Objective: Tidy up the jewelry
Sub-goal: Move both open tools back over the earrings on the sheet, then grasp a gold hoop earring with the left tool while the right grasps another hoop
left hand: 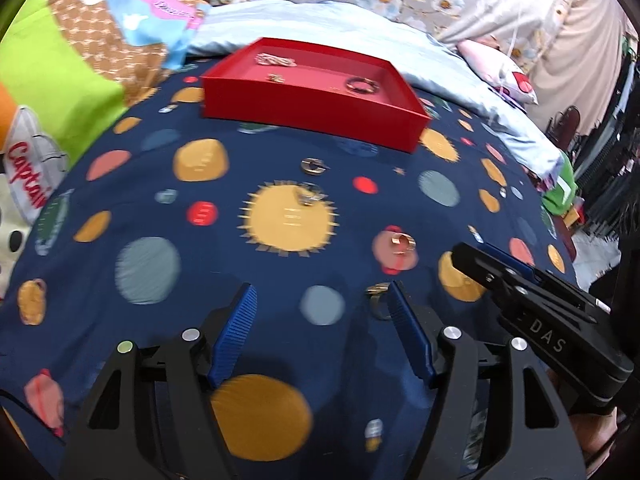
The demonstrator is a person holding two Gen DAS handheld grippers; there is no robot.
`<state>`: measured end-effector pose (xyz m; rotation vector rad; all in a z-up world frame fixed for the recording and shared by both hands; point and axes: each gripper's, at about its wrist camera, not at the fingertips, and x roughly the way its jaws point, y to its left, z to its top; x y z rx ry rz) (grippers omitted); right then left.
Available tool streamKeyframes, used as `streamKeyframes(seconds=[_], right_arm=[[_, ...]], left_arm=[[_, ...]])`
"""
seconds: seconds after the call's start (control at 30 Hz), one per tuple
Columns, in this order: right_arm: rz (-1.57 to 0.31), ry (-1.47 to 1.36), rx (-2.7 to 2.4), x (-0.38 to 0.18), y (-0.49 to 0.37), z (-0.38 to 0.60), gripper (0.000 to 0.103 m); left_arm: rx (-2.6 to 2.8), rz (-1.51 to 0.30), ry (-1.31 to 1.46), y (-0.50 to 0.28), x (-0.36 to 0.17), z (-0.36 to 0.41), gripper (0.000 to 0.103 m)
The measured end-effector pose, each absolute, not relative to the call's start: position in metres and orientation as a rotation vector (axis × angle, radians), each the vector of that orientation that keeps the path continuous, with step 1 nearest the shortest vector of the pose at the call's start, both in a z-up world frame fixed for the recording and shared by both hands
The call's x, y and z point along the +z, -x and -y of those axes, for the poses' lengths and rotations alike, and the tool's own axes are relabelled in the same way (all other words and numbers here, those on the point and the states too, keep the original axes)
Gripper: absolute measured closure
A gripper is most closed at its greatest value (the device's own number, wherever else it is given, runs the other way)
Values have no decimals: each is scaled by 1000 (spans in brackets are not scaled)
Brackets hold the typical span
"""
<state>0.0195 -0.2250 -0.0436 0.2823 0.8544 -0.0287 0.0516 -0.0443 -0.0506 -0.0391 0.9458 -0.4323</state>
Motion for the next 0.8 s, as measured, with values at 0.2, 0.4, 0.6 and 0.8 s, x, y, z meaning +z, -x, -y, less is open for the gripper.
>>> streamKeyframes(seconds=[0.2, 0.4, 0.6, 0.8], right_arm=[[-848, -305, -55, -43, -18, 239, 70], [-845, -307, -51, -43, -17, 240, 70], [-857, -300, -14, -46, -21, 227, 70], [-876, -283, 26, -52, -29, 209, 70]], left_arm=[[-440, -969, 37, -56, -59, 68, 38], [-402, -944, -53, -52, -65, 76, 47], [-398, -927, -82, -54, -65, 64, 81], [-389, -935, -53, -59, -65, 41, 97]])
